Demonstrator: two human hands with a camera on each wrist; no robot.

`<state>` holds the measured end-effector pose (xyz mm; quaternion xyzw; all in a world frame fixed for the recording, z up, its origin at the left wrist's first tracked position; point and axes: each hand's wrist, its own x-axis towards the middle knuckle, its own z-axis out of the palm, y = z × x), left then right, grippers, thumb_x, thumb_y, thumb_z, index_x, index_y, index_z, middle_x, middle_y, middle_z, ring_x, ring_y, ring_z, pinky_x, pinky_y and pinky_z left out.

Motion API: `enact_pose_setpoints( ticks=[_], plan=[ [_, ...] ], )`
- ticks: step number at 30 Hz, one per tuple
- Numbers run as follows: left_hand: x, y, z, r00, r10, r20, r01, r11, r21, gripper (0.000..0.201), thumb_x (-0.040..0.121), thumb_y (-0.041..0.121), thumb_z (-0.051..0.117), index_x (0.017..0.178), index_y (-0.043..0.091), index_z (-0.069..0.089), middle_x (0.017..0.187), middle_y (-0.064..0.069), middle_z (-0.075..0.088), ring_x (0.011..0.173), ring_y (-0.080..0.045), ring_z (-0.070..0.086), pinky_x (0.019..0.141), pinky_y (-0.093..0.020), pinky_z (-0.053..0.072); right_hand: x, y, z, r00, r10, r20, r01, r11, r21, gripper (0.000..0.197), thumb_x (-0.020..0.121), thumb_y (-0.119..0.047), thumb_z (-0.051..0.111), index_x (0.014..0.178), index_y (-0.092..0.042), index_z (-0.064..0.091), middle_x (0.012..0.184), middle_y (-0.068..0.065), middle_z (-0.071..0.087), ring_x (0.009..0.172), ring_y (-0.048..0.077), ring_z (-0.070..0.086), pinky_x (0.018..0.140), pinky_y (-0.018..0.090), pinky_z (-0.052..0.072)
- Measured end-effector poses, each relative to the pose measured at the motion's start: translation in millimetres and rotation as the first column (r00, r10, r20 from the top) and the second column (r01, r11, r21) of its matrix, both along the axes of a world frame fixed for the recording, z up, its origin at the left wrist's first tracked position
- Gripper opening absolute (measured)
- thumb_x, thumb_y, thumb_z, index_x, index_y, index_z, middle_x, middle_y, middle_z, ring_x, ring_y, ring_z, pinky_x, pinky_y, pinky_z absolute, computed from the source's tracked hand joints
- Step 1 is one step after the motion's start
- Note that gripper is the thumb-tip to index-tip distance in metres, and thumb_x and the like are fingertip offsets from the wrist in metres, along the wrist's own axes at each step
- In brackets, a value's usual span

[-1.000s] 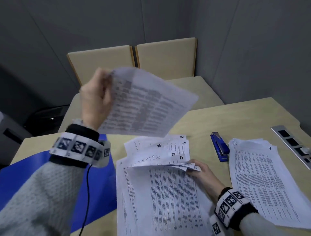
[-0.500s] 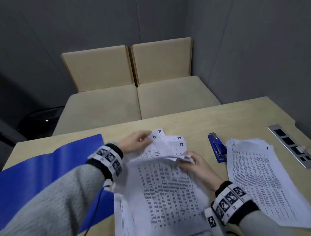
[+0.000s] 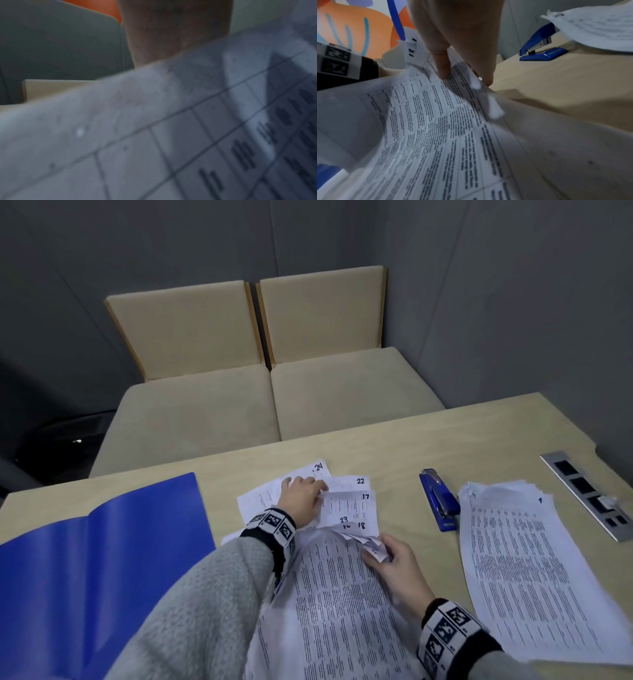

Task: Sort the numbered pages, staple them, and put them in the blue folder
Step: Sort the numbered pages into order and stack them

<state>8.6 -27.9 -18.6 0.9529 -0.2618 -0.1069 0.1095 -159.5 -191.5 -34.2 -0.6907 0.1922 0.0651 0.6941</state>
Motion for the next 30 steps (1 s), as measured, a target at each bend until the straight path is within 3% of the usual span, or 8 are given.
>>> enact_pose_setpoints(
  ticks=[4, 8, 11, 15, 20, 25, 27, 30],
  plan=[
    [-1.1, 4.0, 7.5, 0.994, -0.048, 0.100, 0.058, 0.992, -0.108, 0.019, 0.092, 0.031, 0.054, 0.096, 0.018, 0.065, 0.094, -0.002, 0.058, 0.089, -0.021, 0.055, 0.093, -0.037, 0.034, -0.1, -0.2, 6.9, 1.000, -0.028, 0.010, 0.028, 1.000, 0.014, 0.025, 0.073, -0.029, 0.077, 0.091, -0.015, 0.067, 0.094, 0.021, 0.067, 0.094, 0.041, 0.062, 0.085, 0.045, 0.047],
    [-12.0, 8.1, 26.9, 0.934, -0.151, 0.323, 0.219, 0.958, -0.185, 0.014, 0.089, 0.020, 0.053, 0.079, 0.010, 0.052, 0.067, -0.004, 0.054, 0.053, -0.025, 0.049, 0.060, -0.031, 0.045, -0.3, -3.4, -5.4, 0.999, -0.020, 0.032, 0.020, 1.000, 0.015, 0.063, 0.062, -0.055, 0.080, 0.092, -0.003, 0.059, 0.096, 0.033, 0.059, 0.090, 0.050, 0.057, 0.085, 0.058, 0.046],
    [-18.8, 12.0, 44.7, 0.848, -0.234, 0.475, 0.283, 0.959, -0.033, 0.042, 0.065, -0.007, 0.071, 0.088, 0.010, 0.040, 0.060, -0.004, 0.050, 0.039, -0.020, 0.036, 0.035, -0.026, 0.034, -0.1, -3.5, 0.6, 0.999, -0.025, 0.021, 0.024, 0.999, 0.037, 0.046, 0.064, -0.043, 0.083, 0.081, -0.008, 0.059, 0.084, 0.029, 0.059, 0.076, 0.030, 0.057, 0.075, 0.044, 0.042],
    [-14.9, 30.5, 91.1, 0.768, -0.093, 0.634, 0.242, 0.958, -0.153, 0.055, 0.063, -0.023, 0.060, 0.106, 0.008, 0.043, 0.072, -0.007, 0.061, 0.039, -0.013, 0.039, 0.032, -0.021, 0.035, -2.0, -4.2, 17.3, 1.000, 0.001, -0.003, -0.001, 0.996, 0.094, 0.025, 0.075, 0.005, 0.070, 0.068, -0.018, 0.063, 0.075, 0.012, 0.059, 0.076, 0.025, 0.051, 0.069, 0.039, 0.037],
    [-15.0, 68.4, 186.6, 0.618, 0.237, 0.750, 0.182, 0.884, -0.430, 0.033, 0.075, -0.015, 0.053, 0.102, 0.004, 0.056, 0.079, -0.016, 0.064, 0.061, -0.017, 0.049, 0.048, -0.031, 0.037, -6.7, -21.2, 37.3, 0.983, 0.184, -0.005, -0.182, 0.975, 0.127, 0.017, 0.080, 0.008, 0.064, 0.074, -0.007, 0.060, 0.071, 0.008, 0.065, 0.068, 0.020, 0.058, 0.062, 0.027, 0.043],
    [2.9, 112.9, 232.5, 0.789, 0.421, 0.448, 0.044, 0.688, -0.724, 0.009, 0.094, 0.007, 0.044, 0.089, 0.003, 0.051, 0.071, -0.017, 0.048, 0.062, -0.014, 0.041, 0.059, -0.029, 0.033, -1.9, -41.8, 61.0, 0.967, 0.251, -0.045, -0.227, 0.929, 0.291, 0.024, 0.090, 0.013, 0.040, 0.078, 0.001, 0.057, 0.074, 0.010, 0.062, 0.065, 0.015, 0.059, 0.062, 0.022, 0.049],
    [14.6, 123.6, 228.5, 0.875, 0.330, 0.355, -0.007, 0.741, -0.671, 0.012, 0.095, 0.008, 0.045, 0.085, 0.002, 0.049, 0.076, -0.021, 0.049, 0.067, -0.024, 0.043, 0.061, -0.032, 0.034, 0.1, -44.9, 75.6, 0.963, 0.266, -0.037, -0.240, 0.914, 0.327, 0.029, 0.091, 0.013, 0.038, 0.076, 0.002, 0.059, 0.067, 0.007, 0.061, 0.057, 0.010, 0.059, 0.053, 0.016, 0.049],
    [18.5, 121.9, 208.3, 0.980, 0.117, 0.159, -0.017, 0.853, -0.522, 0.016, 0.097, 0.006, 0.046, 0.082, 0.006, 0.052, 0.074, -0.005, 0.051, 0.061, 0.002, 0.044, 0.062, -0.022, 0.036, 2.6, -46.8, 89.5, 0.959, 0.283, -0.005, -0.268, 0.914, 0.305, 0.025, 0.089, 0.016, 0.043, 0.077, 0.001, 0.059, 0.067, 0.004, 0.063, 0.062, 0.011, 0.060, 0.056, 0.013, 0.049]
  ],
)
